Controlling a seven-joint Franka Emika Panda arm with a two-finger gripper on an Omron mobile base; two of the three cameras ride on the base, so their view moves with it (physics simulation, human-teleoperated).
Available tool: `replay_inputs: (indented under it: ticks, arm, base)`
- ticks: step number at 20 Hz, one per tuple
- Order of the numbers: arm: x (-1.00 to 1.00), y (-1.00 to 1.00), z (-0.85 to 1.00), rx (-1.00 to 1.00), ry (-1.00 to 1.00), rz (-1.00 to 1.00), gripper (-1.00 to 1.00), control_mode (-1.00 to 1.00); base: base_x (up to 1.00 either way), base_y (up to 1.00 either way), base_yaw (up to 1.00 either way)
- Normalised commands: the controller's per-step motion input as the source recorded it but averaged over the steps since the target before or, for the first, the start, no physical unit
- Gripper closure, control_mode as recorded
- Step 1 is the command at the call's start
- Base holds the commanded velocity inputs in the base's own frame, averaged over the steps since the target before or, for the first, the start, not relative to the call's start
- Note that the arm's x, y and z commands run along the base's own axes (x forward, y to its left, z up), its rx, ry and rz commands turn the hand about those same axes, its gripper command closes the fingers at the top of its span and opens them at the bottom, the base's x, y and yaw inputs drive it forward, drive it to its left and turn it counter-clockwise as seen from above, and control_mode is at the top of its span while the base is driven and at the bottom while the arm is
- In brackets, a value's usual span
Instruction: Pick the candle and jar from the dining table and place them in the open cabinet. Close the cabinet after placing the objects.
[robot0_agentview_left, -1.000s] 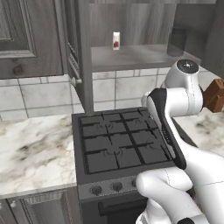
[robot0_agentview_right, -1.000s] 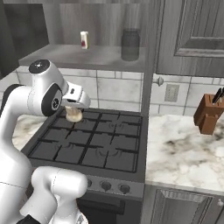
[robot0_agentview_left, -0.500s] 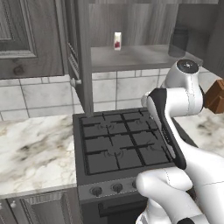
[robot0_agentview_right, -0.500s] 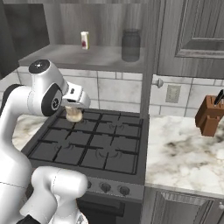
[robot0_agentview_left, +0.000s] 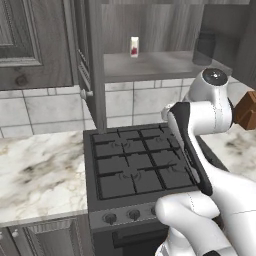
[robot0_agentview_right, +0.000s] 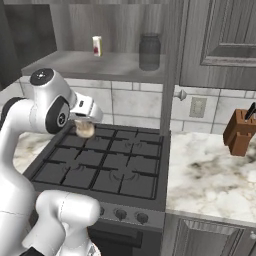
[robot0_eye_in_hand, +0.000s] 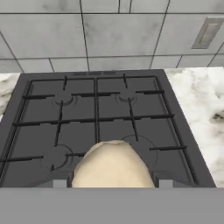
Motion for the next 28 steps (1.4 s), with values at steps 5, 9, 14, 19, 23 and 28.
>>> replay_inputs:
  ticks: [5, 9, 14, 19, 23, 28]
  arm:
    - [-0.13, -0.07, 0.39, -0.11, -0.25, -0.16, 1.00, -1.00]
    - [-0.08, -0.12, 0.50, -0.06, -0.09, -0.15, 1.00, -1.00]
    - [-0.01, -0.12, 0.60, -0.01, 0.00, -0.10, 1.00, -1.00]
    - [0.00, -0.03, 0.61, 0.02, 0.00, -0.03, 1.00, -1.00]
    - [-0.07, 0.00, 0.37, 0.10, 0.00, 0.00, 1.00, -1.00]
    - [-0.09, 0.00, 0.20, 0.18, 0.00, 0.00, 1.00, -1.00]
  base:
    - [0.00, 0.00, 0.00]
    - [0.00, 0.00, 0.00]
    - [0.00, 0.00, 0.00]
    - [0.00, 0.00, 0.00]
    - [0.00, 0.00, 0.00]
    - [0.00, 0.00, 0.00]
